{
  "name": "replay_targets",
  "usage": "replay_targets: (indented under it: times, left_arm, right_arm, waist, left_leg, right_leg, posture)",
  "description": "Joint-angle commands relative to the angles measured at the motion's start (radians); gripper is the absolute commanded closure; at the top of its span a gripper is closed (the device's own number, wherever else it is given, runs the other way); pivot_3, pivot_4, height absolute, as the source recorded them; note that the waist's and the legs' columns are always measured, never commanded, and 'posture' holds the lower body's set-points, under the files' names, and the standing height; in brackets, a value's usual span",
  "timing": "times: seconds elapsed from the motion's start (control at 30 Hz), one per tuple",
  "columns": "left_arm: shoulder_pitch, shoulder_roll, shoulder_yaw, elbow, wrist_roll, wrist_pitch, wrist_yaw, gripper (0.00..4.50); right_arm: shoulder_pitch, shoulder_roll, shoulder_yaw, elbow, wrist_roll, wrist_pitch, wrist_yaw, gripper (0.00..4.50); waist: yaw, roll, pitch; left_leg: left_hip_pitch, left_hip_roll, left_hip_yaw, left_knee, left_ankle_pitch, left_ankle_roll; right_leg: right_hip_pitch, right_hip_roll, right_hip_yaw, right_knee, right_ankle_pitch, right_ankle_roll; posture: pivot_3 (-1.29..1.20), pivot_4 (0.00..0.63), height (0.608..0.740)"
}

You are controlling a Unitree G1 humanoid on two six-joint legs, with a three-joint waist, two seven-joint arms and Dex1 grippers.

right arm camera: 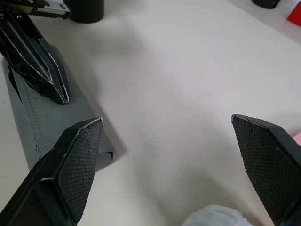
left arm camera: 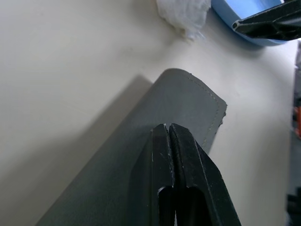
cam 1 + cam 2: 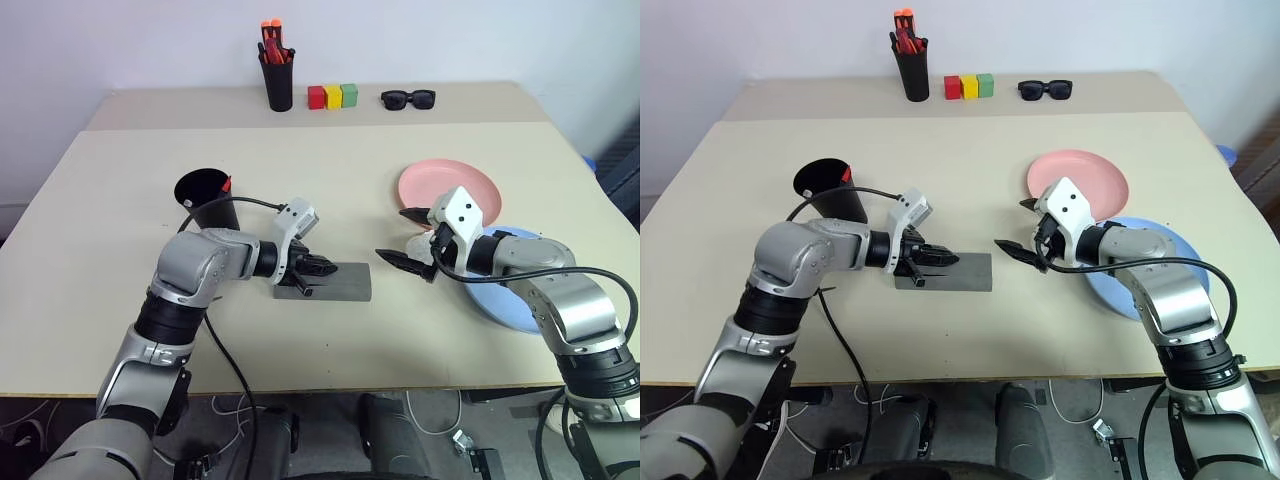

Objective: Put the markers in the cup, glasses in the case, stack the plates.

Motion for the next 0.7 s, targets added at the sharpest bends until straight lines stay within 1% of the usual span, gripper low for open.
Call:
replay_targets:
  times: [0.03,0.1,0.17,0.27,0.3,0.37,0.4,0.47,0.57,0.63,0.7]
  left_arm:
    - [0.050,-0.003,-0.032,-0.008,0.034,-0.165,-0.010,4.47]
    - [0.039,-0.028,0.004,-0.003,-0.001,-0.158,-0.006,3.96]
    - [0.022,-0.050,0.045,-0.003,-0.041,-0.154,-0.010,3.30]
    - [-0.005,-0.043,0.092,-0.008,-0.083,-0.170,-0.039,1.73]
    - [-0.018,-0.020,0.111,-0.004,-0.092,-0.187,-0.062,1.29]
    - [-0.039,0.025,0.145,0.005,-0.117,-0.206,-0.111,0.27]
    - [-0.045,0.046,0.158,0.009,-0.125,-0.229,-0.139,0.05]
    - [-0.049,0.066,0.166,0.015,-0.136,-0.258,-0.167,0.05]
    - [-0.050,0.095,0.179,0.008,-0.177,-0.276,-0.235,0.05]
    - [-0.054,0.097,0.186,0.007,-0.193,-0.274,-0.242,0.05]
    - [-0.048,0.097,0.195,-0.013,-0.198,-0.312,-0.251,0.05]
  right_arm:
    - [-0.025,0.006,-0.028,0.004,-0.011,-0.029,-0.003,0.00]
    - [-0.027,0.001,-0.026,0.008,-0.020,-0.036,0.005,0.00]
    - [-0.030,0.001,-0.033,0.013,-0.021,-0.034,0.003,0.00]
    - [-0.028,-0.006,-0.044,0.018,-0.019,-0.033,0.007,0.00]
    - [-0.024,-0.015,-0.053,0.024,-0.021,-0.028,0.006,0.00]
    - [-0.020,-0.031,-0.073,0.027,-0.015,-0.018,0.010,0.00]
    - [-0.020,-0.032,-0.090,0.022,0.010,0.007,0.013,0.00]
    - [-0.022,-0.028,-0.111,0.015,0.041,0.035,0.019,0.00]
    - [0.007,-0.043,-0.161,-0.035,0.110,0.038,0.081,0.00]
    - [0.030,-0.063,-0.172,-0.052,0.112,0.018,0.111,0.00]
    - [0.049,-0.095,-0.168,-0.039,0.077,0.017,0.111,0.00]
  waist:
    - [0.000,0.000,0.000]
    - [0.002,0.000,0.000]
    - [0.002,0.000,0.000]
    - [0.000,0.000,0.000]
    - [0.000,0.000,0.000]
    - [-0.003,0.000,0.000]
    - [-0.003,0.000,0.000]
    - [-0.003,0.000,0.000]
    - [0.002,0.000,0.000]
    - [0.003,0.000,0.000]
    - [0.001,0.000,0.000]
  left_leg:
    - [0.000,0.000,0.000,0.000,0.000,0.000]
    - [0.000,0.000,0.000,0.000,0.000,0.000]
    - [0.000,0.000,0.000,0.000,0.000,0.000]
    - [-0.001,0.000,0.000,0.000,0.000,0.000]
    - [-0.001,0.000,0.000,0.000,0.000,0.000]
    - [0.000,0.000,0.000,0.000,0.000,0.000]
    - [0.000,0.000,0.000,0.000,0.000,0.000]
    - [0.000,0.000,0.000,0.000,0.000,0.000]
    - [0.000,0.000,0.000,0.000,0.000,0.001]
    - [-0.001,0.000,0.000,0.000,-0.001,0.001]
    - [-0.001,0.000,0.000,0.000,-0.001,0.002]
  right_leg:
    - [0.000,0.000,0.000,0.000,0.000,0.000]
    - [0.000,0.000,0.000,0.000,0.000,0.000]
    - [0.000,0.000,0.000,0.000,0.000,0.000]
    - [0.000,0.000,0.000,0.000,0.000,0.000]
    - [0.000,0.000,0.000,0.000,0.000,0.000]
    - [0.000,0.000,0.000,0.000,0.000,0.000]
    - [0.000,0.000,0.000,0.000,0.000,0.000]
    - [-0.001,0.000,0.000,0.000,0.000,0.000]
    - [0.000,0.000,0.000,-0.001,0.000,0.000]
    - [0.000,0.000,0.000,-0.001,0.000,0.000]
    - [0.000,0.000,0.000,-0.001,0.000,0.000]
  posture:
    - [0.00,0.150,0.740]
    - [0.00,0.150,0.740]
    - [0.00,0.150,0.740]
    - [0.00,0.150,0.740]
    - [0.00,0.150,0.740]
    - [0.00,0.150,0.740]
    - [0.00,0.150,0.740]
    - [0.00,0.150,0.740]
    - [0.00,0.150,0.740]
    - [0.00,0.150,0.740]
    - [0.00,0.150,0.740]
